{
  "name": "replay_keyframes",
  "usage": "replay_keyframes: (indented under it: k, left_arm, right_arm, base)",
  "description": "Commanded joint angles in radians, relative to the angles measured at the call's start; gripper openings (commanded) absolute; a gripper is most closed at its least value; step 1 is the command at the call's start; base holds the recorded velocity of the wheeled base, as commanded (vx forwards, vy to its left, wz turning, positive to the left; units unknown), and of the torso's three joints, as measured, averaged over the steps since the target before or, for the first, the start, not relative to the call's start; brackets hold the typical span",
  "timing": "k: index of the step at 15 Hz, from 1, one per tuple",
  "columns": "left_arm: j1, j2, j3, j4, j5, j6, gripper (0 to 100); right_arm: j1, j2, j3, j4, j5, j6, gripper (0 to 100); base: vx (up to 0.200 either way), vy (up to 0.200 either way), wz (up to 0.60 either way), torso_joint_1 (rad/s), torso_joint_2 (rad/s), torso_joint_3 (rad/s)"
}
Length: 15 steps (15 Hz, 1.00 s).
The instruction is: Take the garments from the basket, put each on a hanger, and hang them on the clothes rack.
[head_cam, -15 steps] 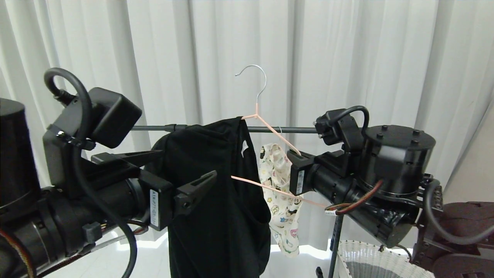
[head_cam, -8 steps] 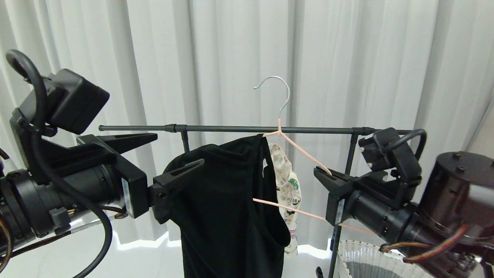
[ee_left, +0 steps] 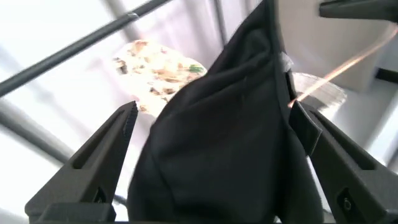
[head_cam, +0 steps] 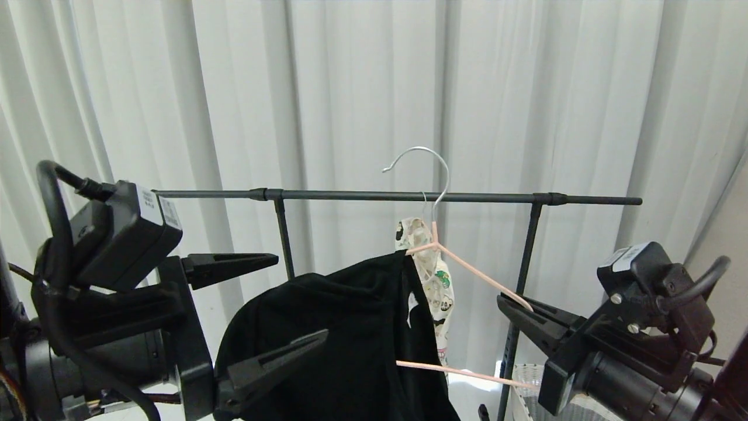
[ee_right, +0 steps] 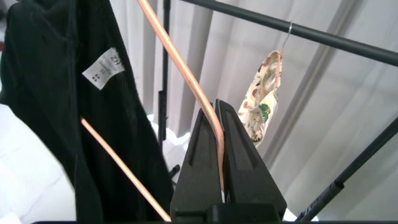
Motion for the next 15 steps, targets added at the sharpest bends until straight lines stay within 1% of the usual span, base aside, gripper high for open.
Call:
replay_keyframes:
  k: [1,3,6,7,8,11,14,15]
  left_arm:
    - [0.0,-0.012,0.025,0.0,-0.006,0.006,100]
    - [-0.017,-0.017,0.051,0.0,-0.032,0.014,100]
    - [-0.019,0.002,0.08,0.0,-0.038,0.011,100]
    - [-0.019,0.002,0.08,0.0,-0.038,0.011,100]
    - [-0.056,0.008,0.094,0.0,-0.055,0.011,100]
    - [-0.068,0.04,0.102,0.0,-0.089,0.011,100]
    - [-0.068,0.088,0.099,0.0,-0.126,0.012,100]
    - [-0.068,0.095,0.097,0.0,-0.126,0.012,100]
  right_arm:
    - [0.019,-0.009,0.016,-0.001,0.0,0.001,0]
    - [0.049,-0.017,0.033,-0.001,0.0,-0.012,0]
    - [0.091,-0.017,0.05,-0.001,-0.002,-0.036,0]
    - [0.091,-0.017,0.05,-0.001,-0.002,-0.036,0]
    - [0.12,-0.014,0.048,-0.001,-0.002,-0.036,0]
    - [0.121,-0.012,0.047,-0.001,-0.002,-0.038,0]
    - [0.144,-0.015,0.048,-0.001,0.0,-0.039,0]
    - [0.15,-0.014,0.048,-0.001,0.0,-0.039,0]
  base:
    - [0.0,0.0,0.0,0.0,0.0,0.0]
    - [0.0,0.0,0.0,0.0,0.0,0.0]
    - [0.0,0.0,0.0,0.0,0.0,0.0]
    - [0.0,0.0,0.0,0.0,0.0,0.0]
    - [0.0,0.0,0.0,0.0,0.0,0.0]
    - [0.0,0.0,0.0,0.0,0.0,0.0]
    - [0.0,0.0,0.0,0.0,0.0,0.0]
    - [0.0,0.0,0.0,0.0,0.0,0.0]
